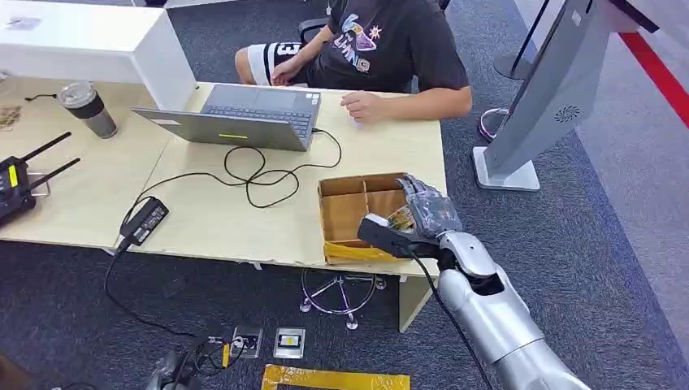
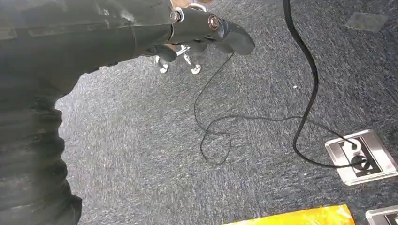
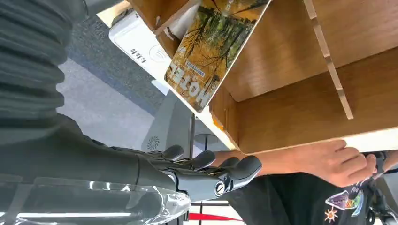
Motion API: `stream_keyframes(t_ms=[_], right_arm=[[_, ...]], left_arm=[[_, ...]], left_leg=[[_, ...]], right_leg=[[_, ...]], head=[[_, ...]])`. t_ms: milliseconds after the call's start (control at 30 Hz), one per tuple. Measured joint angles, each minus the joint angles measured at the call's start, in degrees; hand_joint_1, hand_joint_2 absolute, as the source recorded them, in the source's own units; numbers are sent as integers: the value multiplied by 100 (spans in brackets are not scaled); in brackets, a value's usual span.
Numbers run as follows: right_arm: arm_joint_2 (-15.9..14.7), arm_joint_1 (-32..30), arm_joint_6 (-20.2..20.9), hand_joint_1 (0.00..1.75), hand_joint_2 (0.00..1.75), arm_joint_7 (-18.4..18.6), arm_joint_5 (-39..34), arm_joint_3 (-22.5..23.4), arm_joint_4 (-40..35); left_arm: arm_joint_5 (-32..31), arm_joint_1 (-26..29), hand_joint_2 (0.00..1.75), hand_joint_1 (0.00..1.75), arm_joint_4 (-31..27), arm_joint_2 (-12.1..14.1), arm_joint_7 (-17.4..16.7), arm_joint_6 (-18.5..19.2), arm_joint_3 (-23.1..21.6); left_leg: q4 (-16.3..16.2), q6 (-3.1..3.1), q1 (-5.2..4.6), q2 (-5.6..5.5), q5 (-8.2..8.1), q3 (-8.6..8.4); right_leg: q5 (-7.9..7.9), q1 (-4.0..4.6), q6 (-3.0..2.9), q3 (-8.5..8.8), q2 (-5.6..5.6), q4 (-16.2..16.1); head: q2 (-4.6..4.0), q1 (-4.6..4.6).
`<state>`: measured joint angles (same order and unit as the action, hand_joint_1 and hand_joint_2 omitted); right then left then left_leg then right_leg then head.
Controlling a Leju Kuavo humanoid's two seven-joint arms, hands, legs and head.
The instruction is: Pass the card to the sensor for recognition and then transmit it.
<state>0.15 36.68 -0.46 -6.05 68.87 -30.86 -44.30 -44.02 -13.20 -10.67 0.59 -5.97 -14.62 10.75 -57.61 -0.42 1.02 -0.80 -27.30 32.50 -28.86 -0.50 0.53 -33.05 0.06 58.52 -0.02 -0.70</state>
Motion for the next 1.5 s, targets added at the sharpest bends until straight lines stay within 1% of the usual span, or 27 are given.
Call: stream_keyframes(t_ms=[300, 1433, 1467, 1500], right_arm=[[9, 9, -4, 0, 175, -2, 0, -2, 140], [39, 35, -4, 0, 175, -9, 0, -7, 243], [39, 35, -7, 147, 175, -9, 0, -7, 243], [39, 35, -4, 150, 175, -9, 0, -7, 243]], left_arm=[[0, 0, 175, 0, 0, 0, 0, 0, 0], [0, 1, 175, 0, 0, 0, 0, 0, 0], [0, 1, 175, 0, 0, 0, 0, 0, 0], [0, 1, 175, 0, 0, 0, 0, 0, 0]], left_leg=[[0, 0, 0, 0, 0, 0], [0, 0, 0, 0, 0, 0], [0, 0, 0, 0, 0, 0], [0, 0, 0, 0, 0, 0]], right_leg=[[0, 0, 0, 0, 0, 0], [0, 0, 0, 0, 0, 0], [0, 0, 0, 0, 0, 0], [0, 0, 0, 0, 0, 0]], head=[[2, 0], [0, 0], [0, 0], [0, 0]])
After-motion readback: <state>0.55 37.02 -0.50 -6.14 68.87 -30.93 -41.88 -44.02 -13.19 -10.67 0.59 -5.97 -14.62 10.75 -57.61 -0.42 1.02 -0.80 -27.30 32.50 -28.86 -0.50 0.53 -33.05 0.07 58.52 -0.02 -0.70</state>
